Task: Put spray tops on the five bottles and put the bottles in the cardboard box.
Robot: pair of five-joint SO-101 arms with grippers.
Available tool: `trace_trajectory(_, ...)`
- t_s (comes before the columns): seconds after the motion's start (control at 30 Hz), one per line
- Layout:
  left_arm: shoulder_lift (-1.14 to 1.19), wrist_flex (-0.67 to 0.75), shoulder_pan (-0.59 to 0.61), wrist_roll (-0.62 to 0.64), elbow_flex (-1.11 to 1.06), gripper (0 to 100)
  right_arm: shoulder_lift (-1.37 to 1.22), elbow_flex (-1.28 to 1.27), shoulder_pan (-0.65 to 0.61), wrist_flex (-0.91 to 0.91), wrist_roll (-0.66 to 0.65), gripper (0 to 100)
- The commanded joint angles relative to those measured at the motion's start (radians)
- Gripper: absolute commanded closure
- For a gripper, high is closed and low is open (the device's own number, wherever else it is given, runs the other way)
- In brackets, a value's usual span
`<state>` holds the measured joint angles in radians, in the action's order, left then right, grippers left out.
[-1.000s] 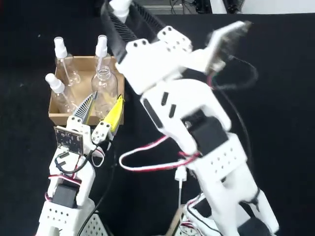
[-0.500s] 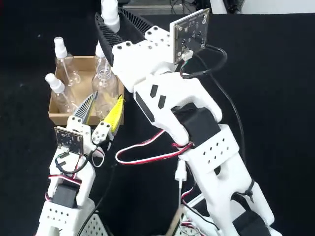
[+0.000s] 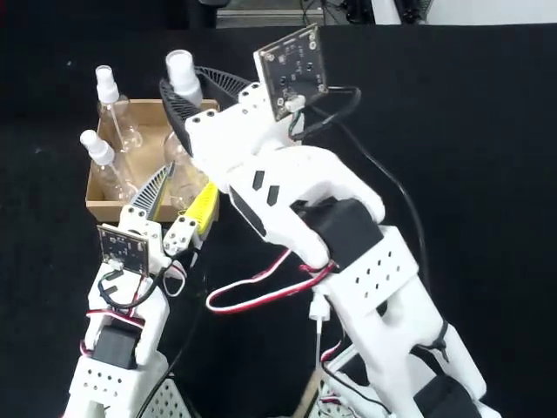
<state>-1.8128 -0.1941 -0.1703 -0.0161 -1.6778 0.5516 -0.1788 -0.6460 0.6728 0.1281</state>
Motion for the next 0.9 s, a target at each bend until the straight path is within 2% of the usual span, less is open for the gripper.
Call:
trace_trajectory(0.0, -0.006, 0.005, -0.002, 0.006, -0.022, 97, 0.047, 0.012, -0.002, 0.025, -0.012, 89.3)
trace_trajectory(0.1, -0.006, 0.005, -0.002, 0.006, -0.022, 97, 0.045, 0.033, -0.038, 0.078, -0.014, 74.8)
trace_trajectory(0.17, -0.006, 0.005, -0.002, 0.006, -0.022, 97, 0.050, 0.058, -0.061, 0.123, -0.014, 69.2)
trace_trajectory(0.33, -0.006, 0.005, -0.002, 0.008, -0.022, 97, 0.051, 0.134, -0.046, 0.216, -0.006, 68.5)
trace_trajectory(0.4, -0.006, 0.005, -0.002, 0.008, -0.022, 97, 0.050, 0.137, -0.014, 0.212, -0.006, 72.8)
trace_trajectory(0.57, -0.006, 0.005, -0.002, 0.008, -0.022, 97, 0.044, 0.104, 0.087, 0.095, -0.006, 99.5)
trace_trajectory(0.63, -0.006, 0.005, -0.002, 0.008, -0.022, 97, 0.044, 0.082, 0.100, 0.066, -0.006, 95.9)
trace_trajectory(0.7, -0.006, 0.005, -0.002, 0.008, -0.022, 97, 0.042, 0.071, 0.101, 0.048, -0.006, 98.8)
trace_trajectory(0.87, -0.006, 0.005, -0.002, 0.008, -0.022, 97, 0.041, 0.073, 0.098, 0.029, -0.006, 98.8)
